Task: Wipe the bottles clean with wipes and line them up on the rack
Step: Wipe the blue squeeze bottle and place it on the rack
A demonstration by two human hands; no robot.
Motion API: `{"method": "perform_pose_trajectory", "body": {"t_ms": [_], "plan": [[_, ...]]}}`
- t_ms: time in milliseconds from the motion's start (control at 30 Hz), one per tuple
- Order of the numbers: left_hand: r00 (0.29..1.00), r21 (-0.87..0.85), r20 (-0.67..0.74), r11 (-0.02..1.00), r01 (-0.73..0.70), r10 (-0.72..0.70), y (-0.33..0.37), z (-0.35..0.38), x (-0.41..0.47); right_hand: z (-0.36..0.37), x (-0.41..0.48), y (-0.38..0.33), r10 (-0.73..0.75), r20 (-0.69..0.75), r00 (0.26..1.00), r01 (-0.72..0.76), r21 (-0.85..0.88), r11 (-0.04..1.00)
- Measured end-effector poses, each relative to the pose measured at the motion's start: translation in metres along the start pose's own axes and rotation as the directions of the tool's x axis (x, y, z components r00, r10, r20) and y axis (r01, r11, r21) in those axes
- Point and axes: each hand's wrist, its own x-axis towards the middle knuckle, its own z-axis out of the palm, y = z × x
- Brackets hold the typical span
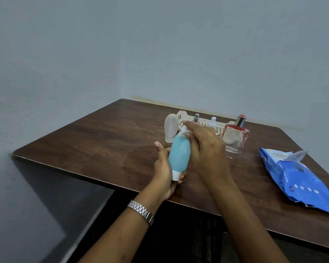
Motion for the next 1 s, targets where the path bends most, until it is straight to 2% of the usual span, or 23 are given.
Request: {"method": "perform_pose_trajectory", "body": {"t_ms": [67, 133, 233, 500, 633, 900, 1000], "plan": [[1.000, 0.010, -0.002, 1.000, -0.002, 0.002, -0.001, 0.000, 0.000, 0.002, -0.003, -0.007, -0.037, 0.009, 0.999, 0.037, 0.005, 0.999], [1.000, 0.025, -0.011, 1.000, 0.001, -0.001, -0.002, 0.000, 0.001, 0.003, -0.011, -0.010, -0.102, 0.072, 0.992, 0.105, -0.045, 0.993], [0.999, 0.039, -0.036, 0.999, 0.000, 0.002, -0.002, 0.000, 0.001, 0.003, -0.023, -0.009, -0.122, 0.157, 0.980, 0.134, -0.071, 0.988], [0.997, -0.017, -0.064, 0.999, 0.038, -0.039, 0.002, -0.003, -0.002, 0.001, -0.048, -0.005, -0.177, 0.182, 0.967, 0.197, -0.102, 0.975], [0.997, -0.043, -0.062, 0.999, 0.033, -0.035, 0.004, -0.001, -0.004, -0.006, -0.044, 0.001, -0.151, 0.156, 0.976, 0.168, -0.099, 0.981], [0.999, -0.020, -0.038, 1.000, 0.023, -0.024, 0.002, -0.001, -0.005, -0.005, -0.015, 0.008, -0.005, 0.136, 0.991, 0.014, -0.068, 0.998], [0.999, -0.036, -0.040, 0.999, 0.012, -0.013, 0.001, -0.001, -0.004, -0.004, -0.024, 0.002, -0.024, 0.139, 0.990, 0.032, -0.056, 0.998]]}}
